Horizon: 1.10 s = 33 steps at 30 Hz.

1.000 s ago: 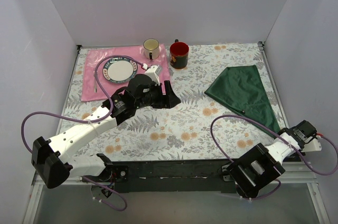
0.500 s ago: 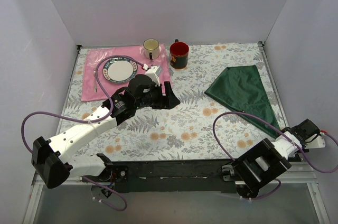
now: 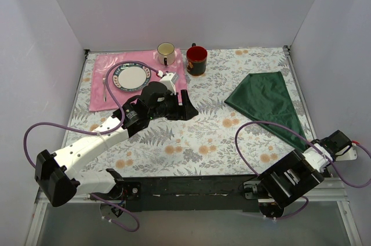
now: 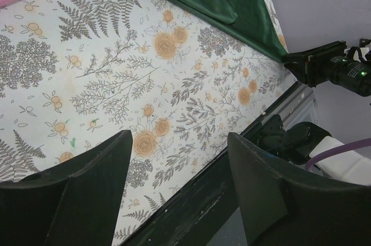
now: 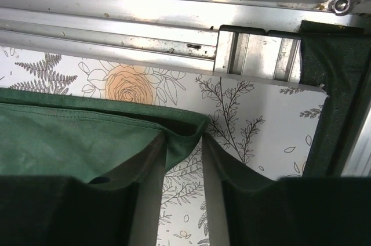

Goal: Fold the napkin, place the utensils inside, and roll it up
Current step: Fold the napkin

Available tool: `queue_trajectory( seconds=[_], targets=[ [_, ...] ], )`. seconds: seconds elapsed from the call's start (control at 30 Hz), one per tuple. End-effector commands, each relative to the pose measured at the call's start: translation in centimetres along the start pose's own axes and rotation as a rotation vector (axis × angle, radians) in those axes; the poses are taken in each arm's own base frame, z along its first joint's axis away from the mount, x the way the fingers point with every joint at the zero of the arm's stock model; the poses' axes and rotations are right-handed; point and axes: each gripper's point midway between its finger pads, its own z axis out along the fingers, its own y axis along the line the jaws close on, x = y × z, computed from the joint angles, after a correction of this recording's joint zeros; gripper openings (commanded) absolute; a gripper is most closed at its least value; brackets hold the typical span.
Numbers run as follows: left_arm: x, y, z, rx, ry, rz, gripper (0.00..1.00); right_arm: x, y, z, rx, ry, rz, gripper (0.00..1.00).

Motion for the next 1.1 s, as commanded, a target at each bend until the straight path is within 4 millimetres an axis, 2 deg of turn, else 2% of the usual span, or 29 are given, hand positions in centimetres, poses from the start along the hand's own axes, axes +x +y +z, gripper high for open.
queue_trajectory(
  seconds=[0.0,0.17,0.23,0.3,0.4,0.43,0.47,0.53,0.57,0.6,0.67,0.7,0.77,0.8,0.87,0.9,1.07],
  targets=[
    [-0.1,-0.3,-0.4,0.018,-0.008,0.008,0.66,-0.2,0.8,-0.4,-0.050,-0.002,-0.014,0.32],
    [0.0,-0.3,-0.3,0.020,-0.004,0.000,0.66,-1.7,2.6,-1.6,-0.117,-0.048,-0.060,0.09],
    [0.3,-0.2,0.0,0.021,0.005,-0.002,0.66,-2.1,4.1,-2.3,-0.176,-0.055,-0.084,0.02],
    [0.4,-0.3,0.1,0.024,0.011,-0.009,0.66,-2.3,4.9,-2.7,-0.196,-0.063,-0.115,0.01],
    [0.5,-0.3,0.3,0.027,0.013,-0.017,0.66,-2.4,7.8,-3.9,-0.257,-0.071,-0.197,0.01],
    [0.6,-0.3,0.4,0.028,0.018,-0.020,0.66,-2.2,9.5,-4.7,-0.281,-0.081,-0.248,0.01],
    [0.6,-0.3,0.4,0.026,0.018,-0.022,0.66,-2.4,10.2,-5.0,-0.280,-0.097,-0.272,0.01],
    [0.6,-0.4,0.5,0.033,0.018,-0.027,0.66,-1.3,12.7,-6.2,-0.349,-0.091,-0.356,0.01],
    [0.6,-0.3,0.5,0.028,0.018,-0.031,0.66,-1.7,14.2,-7.0,-0.382,-0.106,-0.387,0.01],
    [0.6,-0.4,0.6,0.031,0.017,-0.033,0.66,-0.7,15.8,-7.8,-0.421,-0.100,-0.442,0.01],
    [0.7,-0.3,0.7,0.030,0.019,-0.038,0.66,-0.8,18.4,-9.2,-0.476,-0.122,-0.528,0.01],
    [0.8,-0.2,0.7,0.029,0.021,-0.045,0.66,0.4,20.0,-10.3,-0.532,-0.115,-0.592,0.01],
    [0.8,-0.3,0.7,0.031,0.017,-0.049,0.66,1.2,22.3,-11.3,-0.587,-0.109,-0.680,0.01],
    [0.9,-0.3,0.6,0.034,0.019,-0.050,0.66,2.7,23.2,-12.0,-0.618,-0.087,-0.728,0.01],
    [0.8,-0.3,0.6,0.033,0.015,-0.055,0.66,4.3,24.4,-12.5,-0.655,-0.061,-0.790,0.01],
    [0.8,-0.2,0.5,0.031,0.015,-0.055,0.67,5.5,25.3,-13.4,-0.698,-0.053,-0.832,0.01],
    [0.8,-0.1,0.4,0.025,0.010,-0.056,0.66,9.0,27.1,-14.7,-0.789,-0.021,-0.962,0.01]
  ],
)
